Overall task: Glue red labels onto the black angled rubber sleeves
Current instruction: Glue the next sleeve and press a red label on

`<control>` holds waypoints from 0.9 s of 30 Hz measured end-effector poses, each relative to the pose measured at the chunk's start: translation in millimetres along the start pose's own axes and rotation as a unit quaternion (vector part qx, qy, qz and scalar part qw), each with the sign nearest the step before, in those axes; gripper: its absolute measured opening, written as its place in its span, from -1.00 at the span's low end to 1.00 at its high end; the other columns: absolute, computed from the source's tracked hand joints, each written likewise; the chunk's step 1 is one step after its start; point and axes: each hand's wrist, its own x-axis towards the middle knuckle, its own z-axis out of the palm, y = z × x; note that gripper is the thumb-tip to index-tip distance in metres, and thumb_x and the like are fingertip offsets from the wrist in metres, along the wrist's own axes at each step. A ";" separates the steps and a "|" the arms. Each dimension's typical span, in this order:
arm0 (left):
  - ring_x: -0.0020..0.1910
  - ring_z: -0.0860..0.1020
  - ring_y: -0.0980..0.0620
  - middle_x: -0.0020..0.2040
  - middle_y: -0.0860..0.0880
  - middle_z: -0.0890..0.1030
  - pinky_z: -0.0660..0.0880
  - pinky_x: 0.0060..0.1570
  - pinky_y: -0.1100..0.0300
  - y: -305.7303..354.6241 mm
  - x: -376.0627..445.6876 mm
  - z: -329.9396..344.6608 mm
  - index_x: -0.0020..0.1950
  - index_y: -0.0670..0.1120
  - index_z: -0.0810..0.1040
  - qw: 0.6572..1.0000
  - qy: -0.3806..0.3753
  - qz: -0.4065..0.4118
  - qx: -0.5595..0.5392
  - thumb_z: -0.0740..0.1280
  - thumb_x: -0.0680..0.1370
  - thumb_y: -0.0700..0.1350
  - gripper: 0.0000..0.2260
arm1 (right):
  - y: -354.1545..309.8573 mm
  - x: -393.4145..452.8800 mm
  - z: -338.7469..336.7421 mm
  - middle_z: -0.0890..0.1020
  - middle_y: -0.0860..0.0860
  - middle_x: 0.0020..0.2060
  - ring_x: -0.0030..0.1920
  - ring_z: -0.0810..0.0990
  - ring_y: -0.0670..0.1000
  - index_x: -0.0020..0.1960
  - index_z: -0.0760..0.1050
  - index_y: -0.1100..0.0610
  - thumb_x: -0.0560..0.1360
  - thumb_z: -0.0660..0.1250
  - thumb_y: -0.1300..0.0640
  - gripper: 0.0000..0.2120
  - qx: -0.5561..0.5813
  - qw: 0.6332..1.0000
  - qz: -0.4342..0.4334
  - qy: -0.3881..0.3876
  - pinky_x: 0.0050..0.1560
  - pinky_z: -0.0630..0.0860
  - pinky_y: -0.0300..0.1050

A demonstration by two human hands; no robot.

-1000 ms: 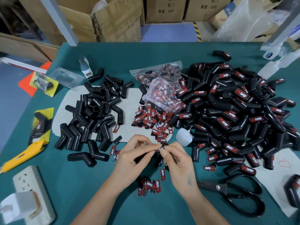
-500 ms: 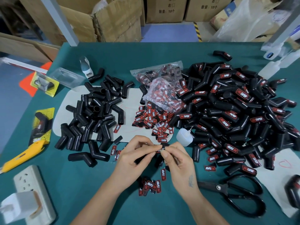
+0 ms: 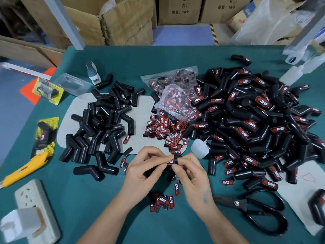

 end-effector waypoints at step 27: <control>0.09 0.64 -0.04 0.08 -0.02 0.60 0.53 0.15 0.16 0.7 -3.0 7.0 0.11 -0.03 0.61 0.998 0.050 0.028 -0.033 0.44 0.58 -0.20 -0.86 | 1.2 -4.7 5.5 0.62 -0.16 -0.03 -0.06 0.63 -0.05 0.06 0.55 -0.30 0.50 0.48 -0.04 -0.78 0.034 0.990 -0.067 0.122 -0.05 0.56 -0.23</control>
